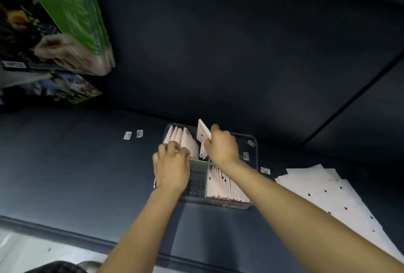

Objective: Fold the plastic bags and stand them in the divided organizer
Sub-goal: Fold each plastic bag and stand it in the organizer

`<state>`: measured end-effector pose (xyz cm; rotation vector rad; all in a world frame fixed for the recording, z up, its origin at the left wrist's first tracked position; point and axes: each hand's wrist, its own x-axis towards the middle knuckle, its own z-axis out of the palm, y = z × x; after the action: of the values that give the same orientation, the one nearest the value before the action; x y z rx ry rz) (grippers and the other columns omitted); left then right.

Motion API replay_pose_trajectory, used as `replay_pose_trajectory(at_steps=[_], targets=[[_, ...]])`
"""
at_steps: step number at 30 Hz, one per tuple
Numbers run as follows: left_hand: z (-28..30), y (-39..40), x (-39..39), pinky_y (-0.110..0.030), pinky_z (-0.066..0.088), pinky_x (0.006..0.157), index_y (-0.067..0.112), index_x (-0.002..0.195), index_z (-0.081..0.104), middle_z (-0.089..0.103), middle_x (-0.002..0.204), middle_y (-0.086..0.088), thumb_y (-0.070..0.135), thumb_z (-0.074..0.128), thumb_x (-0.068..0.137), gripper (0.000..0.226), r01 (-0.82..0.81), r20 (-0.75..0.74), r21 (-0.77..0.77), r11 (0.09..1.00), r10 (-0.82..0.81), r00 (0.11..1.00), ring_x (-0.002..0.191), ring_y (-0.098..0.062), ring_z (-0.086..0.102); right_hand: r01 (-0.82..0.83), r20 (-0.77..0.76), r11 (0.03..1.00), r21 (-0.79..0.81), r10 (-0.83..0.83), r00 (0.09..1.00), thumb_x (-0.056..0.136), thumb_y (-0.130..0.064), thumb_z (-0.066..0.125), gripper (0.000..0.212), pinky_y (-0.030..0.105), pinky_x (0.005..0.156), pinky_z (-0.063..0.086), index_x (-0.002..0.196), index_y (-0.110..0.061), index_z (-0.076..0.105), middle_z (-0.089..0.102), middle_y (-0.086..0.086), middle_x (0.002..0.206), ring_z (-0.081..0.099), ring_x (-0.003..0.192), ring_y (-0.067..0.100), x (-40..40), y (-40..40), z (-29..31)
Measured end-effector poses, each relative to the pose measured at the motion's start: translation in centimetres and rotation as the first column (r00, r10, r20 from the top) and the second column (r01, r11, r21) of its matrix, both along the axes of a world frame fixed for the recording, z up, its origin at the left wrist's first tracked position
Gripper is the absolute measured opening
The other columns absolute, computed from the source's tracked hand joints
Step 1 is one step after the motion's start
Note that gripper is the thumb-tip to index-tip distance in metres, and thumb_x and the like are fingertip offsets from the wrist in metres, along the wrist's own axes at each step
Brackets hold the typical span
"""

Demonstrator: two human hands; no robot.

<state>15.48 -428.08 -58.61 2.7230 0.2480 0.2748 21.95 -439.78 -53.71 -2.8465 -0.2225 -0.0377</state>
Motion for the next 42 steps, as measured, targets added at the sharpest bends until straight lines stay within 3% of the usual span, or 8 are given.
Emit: replay_pose_trajectory(at_steps=[9, 17, 21, 25, 29, 33, 37, 42], targets=[[0.9, -0.3, 0.4, -0.03, 0.028, 0.091, 0.028, 0.122, 0.059, 0.054, 0.125, 0.006, 0.017, 0.045, 0.097, 0.031, 0.041, 0.143, -0.205, 0.978, -0.012, 0.99, 0.112, -0.019, 0.038, -0.053, -0.276, 0.992, 0.111, 0.082, 0.958, 0.094, -0.02, 0.045, 0.026, 0.036, 0.078, 0.049, 0.114, -0.006, 0.051, 0.064, 0.018, 0.11, 0.061, 0.1, 0.036, 0.2, 2.9, -3.4], [-0.2, 0.2, 0.6, -0.034, 0.02, 0.092, 0.027, 0.132, 0.051, 0.044, 0.142, 0.009, 0.031, 0.035, 0.099, 0.037, 0.078, -0.094, 0.039, 0.996, -0.074, 0.993, 0.122, -0.02, 0.028, -0.197, -0.229, 0.94, 0.278, 0.264, 0.937, 0.091, -0.019, 0.055, 0.036, 0.031, 0.097, 0.045, 0.126, -0.012, 0.055, 0.062, 0.008, 0.124, 0.057, 0.113, 0.024, -3.5, -1.3, -2.7], [1.2, -1.7, 0.2, -0.04, 0.023, 0.088, 0.018, 0.118, 0.064, 0.059, 0.125, -0.002, 0.017, 0.05, 0.092, 0.029, 0.119, 0.076, 0.029, 0.993, -0.121, 0.99, 0.117, -0.03, 0.039, -0.168, -0.092, 0.932, 0.323, 0.207, 0.974, 0.09, -0.013, 0.058, 0.032, 0.021, 0.095, 0.037, 0.122, -0.012, 0.06, 0.064, 0.006, 0.12, 0.057, 0.112, 0.022, -7.8, -10.5, -2.3], [2.4, -6.8, -1.3, -0.04, 0.042, 0.082, 0.008, 0.107, 0.07, 0.068, 0.103, -0.011, 0.003, 0.058, 0.086, 0.024, 0.402, 0.178, -0.077, 0.912, -0.384, 0.906, 0.099, -0.035, 0.057, 0.107, -0.176, 0.974, 0.197, -0.072, 0.982, 0.09, -0.015, 0.061, 0.037, 0.027, 0.101, 0.038, 0.125, -0.009, 0.057, 0.059, 0.006, 0.128, 0.055, 0.118, 0.022, -12.2, -23.5, -2.9], [0.4, -12.9, -4.7, -0.035, 0.047, 0.083, 0.018, 0.112, 0.066, 0.065, 0.112, -0.003, 0.018, 0.048, 0.095, 0.024, 0.645, -0.018, -0.135, 0.752, -0.653, 0.757, 0.104, -0.027, 0.058, 0.263, -0.371, 0.965, 0.001, -0.244, 0.896, 0.088, -0.033, 0.064, 0.06, 0.026, 0.108, 0.03, 0.14, -0.015, 0.04, 0.039, 0.002, 0.146, 0.039, 0.133, 0.02, -17.8, -33.6, -4.9], [-4.5, -16.4, -9.4, -0.033, 0.034, 0.106, 0.024, 0.135, 0.047, 0.039, 0.146, 0.003, 0.033, 0.037, 0.1, 0.038, 0.787, -0.376, -0.058, 0.614, -0.744, 0.552, 0.132, -0.018, 0.036, 0.263, -0.476, 0.963, -0.059, -0.259, 0.84, 0.084, -0.045, 0.065, 0.075, 0.025, 0.114, 0.021, 0.146, -0.019, 0.03, 0.019, -0.004, 0.155, 0.019, 0.141, 0.016, -22.1, -37.5, -8.1], [-6.9, -17.0, -11.8, -0.029, 0.006, 0.117, 0.023, 0.15, 0.018, 0.005, 0.159, 0.005, 0.037, 0.037, 0.099, 0.056, 0.793, -0.438, -0.024, 0.609, -0.719, 0.539, 0.146, -0.015, 0.006, 0.343, -0.299, 0.929, 0.142, -0.29, 0.909, 0.079, -0.031, 0.074, 0.049, 0.025, 0.109, 0.032, 0.124, -0.018, 0.06, 0.043, -0.003, 0.141, 0.036, 0.132, 0.017, -23.6, -37.9, -10.4], [-6.6, -17.6, -12.0, -0.027, 0.003, 0.117, 0.024, 0.151, 0.015, 0.003, 0.159, 0.007, 0.037, 0.038, 0.099, 0.058, 0.773, -0.46, -0.03, 0.633, -0.696, 0.552, 0.146, -0.013, 0.002, 0.34, -0.12, 0.904, 0.258, -0.319, 0.94, 0.083, -0.016, 0.071, 0.01, 0.027, 0.098, 0.043, 0.091, -0.014, 0.076, 0.066, 0.001, 0.114, 0.055, 0.112, 0.019, -23.4, -37.5, -10.6]])
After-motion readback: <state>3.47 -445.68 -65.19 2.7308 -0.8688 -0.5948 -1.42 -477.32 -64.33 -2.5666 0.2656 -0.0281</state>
